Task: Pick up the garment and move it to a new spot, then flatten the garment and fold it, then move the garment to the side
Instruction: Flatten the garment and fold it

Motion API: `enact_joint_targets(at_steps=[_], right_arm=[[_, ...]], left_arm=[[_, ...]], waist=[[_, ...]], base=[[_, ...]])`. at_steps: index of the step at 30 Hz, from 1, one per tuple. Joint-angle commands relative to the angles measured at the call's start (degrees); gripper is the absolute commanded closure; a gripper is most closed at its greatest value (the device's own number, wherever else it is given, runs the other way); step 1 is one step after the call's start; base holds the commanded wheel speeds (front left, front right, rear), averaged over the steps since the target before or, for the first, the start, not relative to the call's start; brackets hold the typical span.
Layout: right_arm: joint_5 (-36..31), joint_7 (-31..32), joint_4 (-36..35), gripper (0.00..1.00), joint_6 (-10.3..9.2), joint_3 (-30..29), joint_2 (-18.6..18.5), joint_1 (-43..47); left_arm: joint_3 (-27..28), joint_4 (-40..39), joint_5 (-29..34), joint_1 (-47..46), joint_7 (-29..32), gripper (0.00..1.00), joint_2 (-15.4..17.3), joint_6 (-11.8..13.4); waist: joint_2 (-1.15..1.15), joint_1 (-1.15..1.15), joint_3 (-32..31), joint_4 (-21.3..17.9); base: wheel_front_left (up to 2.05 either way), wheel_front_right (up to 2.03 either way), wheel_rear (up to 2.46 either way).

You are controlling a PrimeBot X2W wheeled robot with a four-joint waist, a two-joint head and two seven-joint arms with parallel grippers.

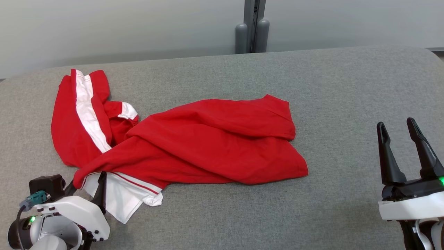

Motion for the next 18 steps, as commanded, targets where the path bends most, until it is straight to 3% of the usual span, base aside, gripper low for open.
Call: enact_joint_targets(at_steps=[1, 18], right_arm=[[0.39, -0.31, -0.09, 0.0, 0.13, -0.36, -0.39, -0.42], [0.06, -0.31, 0.41, 0.0, 0.13, -0.51, -0.59, 0.6]], left_arm=[[0.02, -0.06, 0.94, -0.5, -1.13, 0.0, 0.11, 0.4], [2.12, -7.01, 7.66, 2.8, -14.75, 0.0, -4.74, 7.51]], waist=[[0.0, 0.0, 0.15, 0.25], [0.0, 0.0, -0.57, 1.88]], base=[[0.0, 0.0, 0.0], [0.0, 0.0, 0.0]])
